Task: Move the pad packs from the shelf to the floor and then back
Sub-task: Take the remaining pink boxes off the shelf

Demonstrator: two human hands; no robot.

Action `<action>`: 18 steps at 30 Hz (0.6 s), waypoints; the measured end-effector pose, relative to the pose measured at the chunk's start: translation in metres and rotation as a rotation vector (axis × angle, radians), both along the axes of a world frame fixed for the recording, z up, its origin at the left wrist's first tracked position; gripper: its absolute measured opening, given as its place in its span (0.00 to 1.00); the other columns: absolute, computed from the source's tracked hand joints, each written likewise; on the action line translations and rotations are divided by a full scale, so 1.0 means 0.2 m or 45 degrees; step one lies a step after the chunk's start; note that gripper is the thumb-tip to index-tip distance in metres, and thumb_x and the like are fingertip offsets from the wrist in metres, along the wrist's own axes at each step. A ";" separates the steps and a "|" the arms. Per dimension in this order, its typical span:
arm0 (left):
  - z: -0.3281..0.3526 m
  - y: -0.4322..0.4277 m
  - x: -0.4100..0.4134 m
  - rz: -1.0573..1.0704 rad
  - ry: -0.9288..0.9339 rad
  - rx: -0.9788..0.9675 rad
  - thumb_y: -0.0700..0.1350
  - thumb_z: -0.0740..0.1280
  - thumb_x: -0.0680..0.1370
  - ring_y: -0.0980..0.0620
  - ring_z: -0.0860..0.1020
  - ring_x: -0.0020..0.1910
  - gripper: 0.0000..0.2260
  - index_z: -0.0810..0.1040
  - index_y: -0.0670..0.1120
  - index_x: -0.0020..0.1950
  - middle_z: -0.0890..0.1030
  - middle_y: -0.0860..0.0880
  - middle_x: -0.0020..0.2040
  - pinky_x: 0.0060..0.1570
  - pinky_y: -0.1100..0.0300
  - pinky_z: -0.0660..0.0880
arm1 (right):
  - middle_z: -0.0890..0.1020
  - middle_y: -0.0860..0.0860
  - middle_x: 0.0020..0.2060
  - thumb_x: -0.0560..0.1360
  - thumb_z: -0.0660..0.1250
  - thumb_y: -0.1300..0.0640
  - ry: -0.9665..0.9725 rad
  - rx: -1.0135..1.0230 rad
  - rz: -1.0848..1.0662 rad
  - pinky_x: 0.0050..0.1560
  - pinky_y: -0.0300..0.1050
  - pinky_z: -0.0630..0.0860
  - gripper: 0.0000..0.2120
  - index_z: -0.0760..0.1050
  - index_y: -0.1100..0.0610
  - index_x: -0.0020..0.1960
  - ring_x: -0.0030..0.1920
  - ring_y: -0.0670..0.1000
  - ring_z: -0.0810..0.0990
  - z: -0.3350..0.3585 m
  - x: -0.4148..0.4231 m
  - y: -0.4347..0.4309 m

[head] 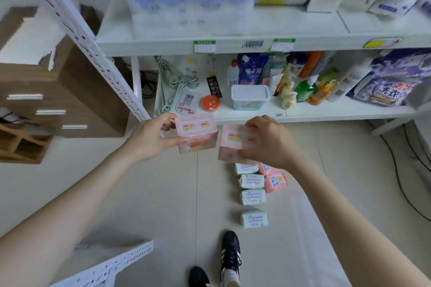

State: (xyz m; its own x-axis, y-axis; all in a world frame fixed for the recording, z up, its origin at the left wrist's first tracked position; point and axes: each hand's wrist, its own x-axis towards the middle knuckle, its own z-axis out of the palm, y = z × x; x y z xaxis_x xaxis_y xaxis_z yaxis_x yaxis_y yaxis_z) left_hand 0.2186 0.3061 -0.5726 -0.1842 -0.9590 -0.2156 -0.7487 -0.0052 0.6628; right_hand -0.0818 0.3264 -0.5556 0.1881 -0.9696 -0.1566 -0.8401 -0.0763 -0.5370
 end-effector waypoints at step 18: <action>1.71 0.07 0.22 0.068 0.198 -0.414 0.64 0.73 0.61 0.55 0.80 0.54 0.28 0.78 0.55 0.57 0.83 0.54 0.52 0.59 0.55 0.75 | 0.80 0.46 0.50 0.64 0.77 0.44 -0.058 -0.432 0.279 0.50 0.45 0.76 0.26 0.76 0.51 0.58 0.49 0.49 0.78 1.75 0.15 0.02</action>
State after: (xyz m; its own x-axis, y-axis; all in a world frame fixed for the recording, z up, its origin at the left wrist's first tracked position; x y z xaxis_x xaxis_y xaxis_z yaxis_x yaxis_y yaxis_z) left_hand 0.2628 0.3209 -0.2310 -0.1387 -0.9819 0.1289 -0.6429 0.1883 0.7424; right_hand -0.0518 0.3307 -0.2049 0.3957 -0.9008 0.1787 -0.7603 -0.4304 -0.4865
